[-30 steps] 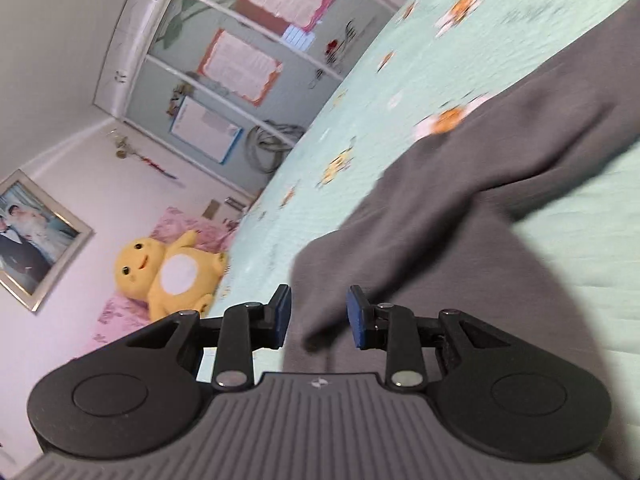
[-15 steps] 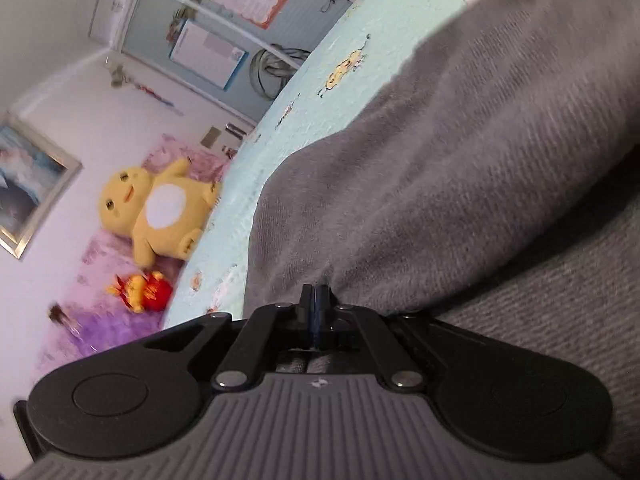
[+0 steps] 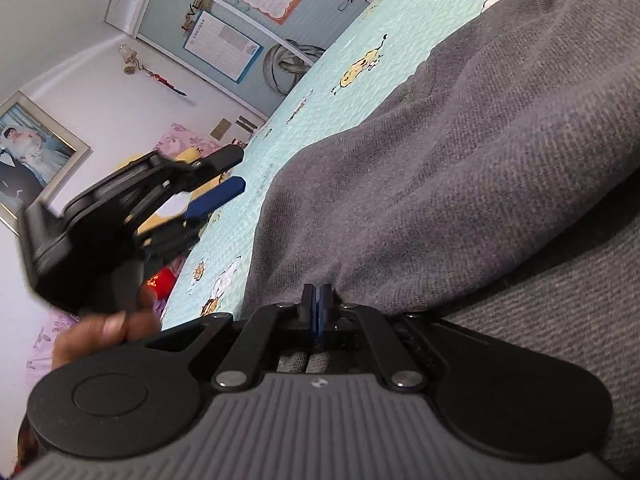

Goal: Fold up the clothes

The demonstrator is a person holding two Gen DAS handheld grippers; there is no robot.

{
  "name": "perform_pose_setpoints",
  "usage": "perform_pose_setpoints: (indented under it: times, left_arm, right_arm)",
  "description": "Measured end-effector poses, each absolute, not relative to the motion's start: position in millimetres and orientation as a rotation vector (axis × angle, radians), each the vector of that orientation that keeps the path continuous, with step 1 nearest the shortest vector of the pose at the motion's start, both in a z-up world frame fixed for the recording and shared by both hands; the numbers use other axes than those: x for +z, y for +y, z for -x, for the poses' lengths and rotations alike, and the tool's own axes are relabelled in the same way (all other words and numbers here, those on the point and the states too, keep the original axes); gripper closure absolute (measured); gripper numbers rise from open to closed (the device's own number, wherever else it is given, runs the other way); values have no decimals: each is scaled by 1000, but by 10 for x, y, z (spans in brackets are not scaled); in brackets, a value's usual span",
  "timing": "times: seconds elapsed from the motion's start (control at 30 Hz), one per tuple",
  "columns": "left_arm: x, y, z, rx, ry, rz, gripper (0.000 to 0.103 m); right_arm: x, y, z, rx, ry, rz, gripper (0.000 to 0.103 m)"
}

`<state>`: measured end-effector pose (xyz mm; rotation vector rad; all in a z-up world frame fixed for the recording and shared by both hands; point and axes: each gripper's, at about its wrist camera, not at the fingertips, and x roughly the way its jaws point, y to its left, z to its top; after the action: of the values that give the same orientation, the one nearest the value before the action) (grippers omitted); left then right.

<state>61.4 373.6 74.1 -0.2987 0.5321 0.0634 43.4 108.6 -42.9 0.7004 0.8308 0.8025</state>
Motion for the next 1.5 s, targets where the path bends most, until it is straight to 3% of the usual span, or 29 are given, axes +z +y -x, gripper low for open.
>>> perform_pose_setpoints:
  times: [0.03, 0.1, 0.17, 0.23, 0.27, 0.37, 0.5, 0.63, 0.77, 0.93, 1.23, 1.3, 1.43, 1.5]
  left_arm:
    - [759, 3699, -620, 57, 545, 253, 63]
    - [765, 3596, -580, 19, 570, 189, 53]
    - [722, 3512, -519, -15, 579, 178, 48]
    - [670, 3462, -508, -31, 573, 168, 48]
    - [656, 3454, -511, -29, 562, 162, 48]
    - [657, 3537, -534, -24, 532, 213, 48]
    - [688, 3708, -388, -4, 543, 402, 52]
    - [501, 3333, 226, -97, 563, 546, 52]
    - [251, 2886, 690, -87, 536, 480, 48]
    - [89, 2855, 790, -76, 484, 465, 43]
    - [37, 2914, 784, -85, 474, 498, 43]
    - [27, 2926, 780, -88, 475, 505, 43]
    - [29, 2919, 769, -89, 480, 499, 43]
    - [26, 2923, 750, -87, 487, 498, 43]
  right_arm:
    - [-434, 1098, -437, 803, 830, -702, 103]
    - [-406, 1123, -426, 806, 823, -693, 100]
    - [-362, 1124, -392, 826, 795, -675, 88]
    - [-328, 1130, -348, 864, 760, -651, 62]
    - [-312, 1144, -325, 882, 746, -635, 60]
    - [-260, 1175, -292, 898, 735, -599, 58]
    - [-348, 1027, -404, 923, 767, -772, 58]
    - [-332, 881, -414, 906, 710, -831, 58]
    - [-268, 768, -406, 853, 648, -836, 58]
    - [-41, 1048, -659, 859, 657, -721, 57]
    - [546, 1805, -1356, 905, 699, -438, 57]
    - [541, 1986, -1518, 967, 770, -421, 59]
    - [240, 2318, -1700, 1025, 892, -353, 79]
    - [-150, 2427, -1790, 908, 949, -290, 103]
